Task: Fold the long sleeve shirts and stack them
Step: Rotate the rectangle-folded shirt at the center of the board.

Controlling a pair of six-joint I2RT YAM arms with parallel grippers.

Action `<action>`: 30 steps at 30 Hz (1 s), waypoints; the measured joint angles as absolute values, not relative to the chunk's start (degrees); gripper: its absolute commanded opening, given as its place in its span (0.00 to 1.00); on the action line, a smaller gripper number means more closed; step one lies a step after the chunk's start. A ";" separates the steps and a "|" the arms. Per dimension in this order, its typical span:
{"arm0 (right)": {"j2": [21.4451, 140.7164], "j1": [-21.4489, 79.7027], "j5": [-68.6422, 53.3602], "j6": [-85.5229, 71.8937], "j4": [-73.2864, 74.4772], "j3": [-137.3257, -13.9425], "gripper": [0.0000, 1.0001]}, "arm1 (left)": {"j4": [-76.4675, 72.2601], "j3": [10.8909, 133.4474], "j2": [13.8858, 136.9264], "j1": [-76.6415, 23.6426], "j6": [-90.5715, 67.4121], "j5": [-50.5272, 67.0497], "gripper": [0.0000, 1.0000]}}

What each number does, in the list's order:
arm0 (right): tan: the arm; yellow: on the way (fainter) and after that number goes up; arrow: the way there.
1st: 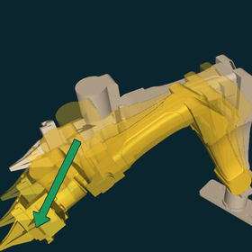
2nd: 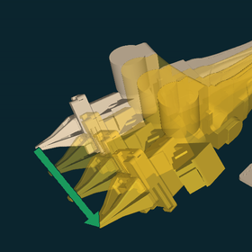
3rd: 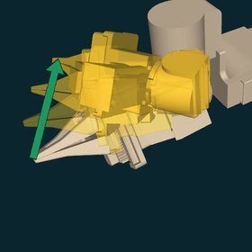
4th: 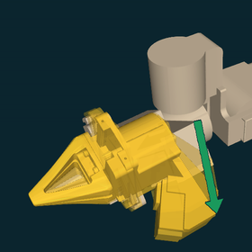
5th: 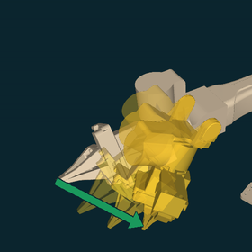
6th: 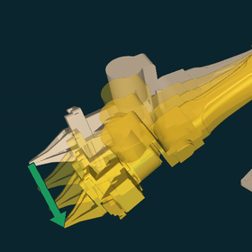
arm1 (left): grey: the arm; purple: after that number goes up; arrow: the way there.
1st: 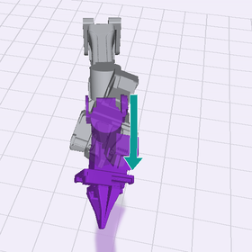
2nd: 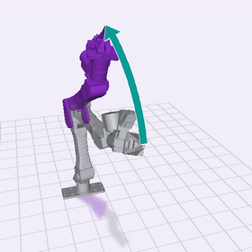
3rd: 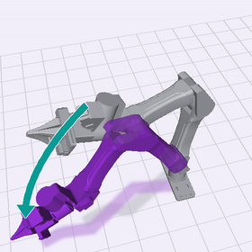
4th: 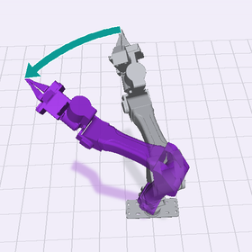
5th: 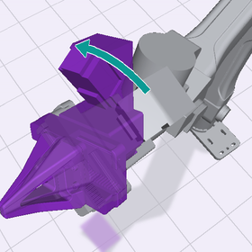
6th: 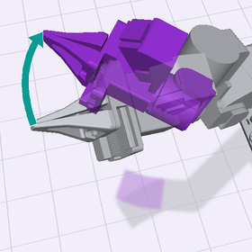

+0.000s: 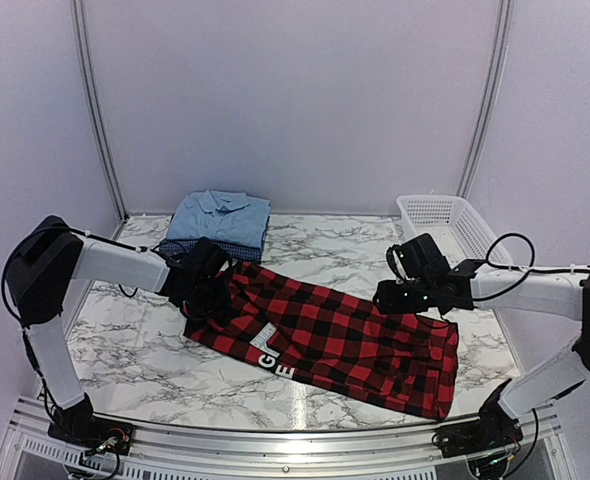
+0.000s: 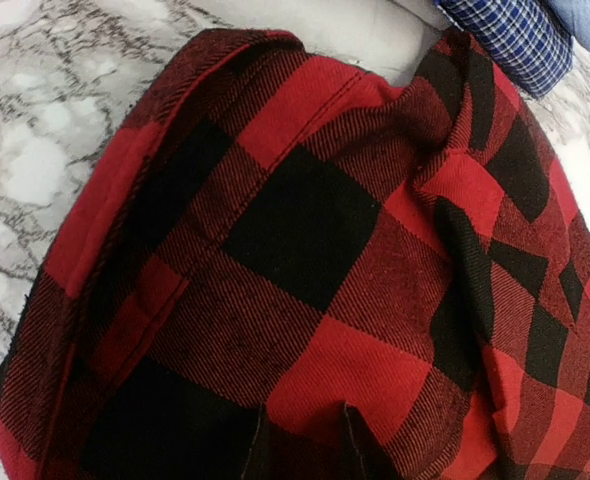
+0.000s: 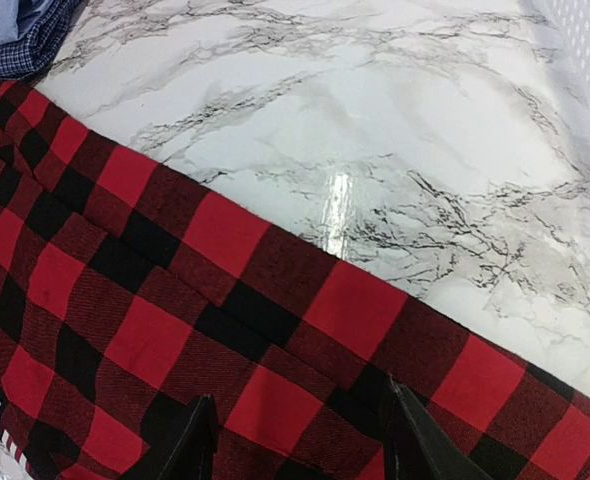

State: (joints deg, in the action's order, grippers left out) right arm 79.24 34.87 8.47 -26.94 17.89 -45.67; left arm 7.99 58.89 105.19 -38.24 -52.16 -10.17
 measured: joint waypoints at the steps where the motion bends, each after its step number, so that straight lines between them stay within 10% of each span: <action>1: 79.70 35.03 8.47 -26.72 17.93 -46.02 0.52 | 7.99 60.10 106.24 -38.33 -51.62 -10.26 0.25; 21: 83.09 30.57 8.75 -23.38 18.59 -47.44 0.55 | 13.76 122.91 148.24 -43.44 -42.65 0.32 0.26; 30: 86.72 30.59 4.32 -16.62 16.12 -53.47 0.60 | 12.82 142.89 160.90 -38.33 -42.09 11.90 0.47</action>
State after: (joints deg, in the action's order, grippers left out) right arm 86.72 30.59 4.32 -16.62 16.12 -53.47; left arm 12.82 142.89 160.90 -38.33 -42.09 11.90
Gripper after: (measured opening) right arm 0.593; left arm 0.414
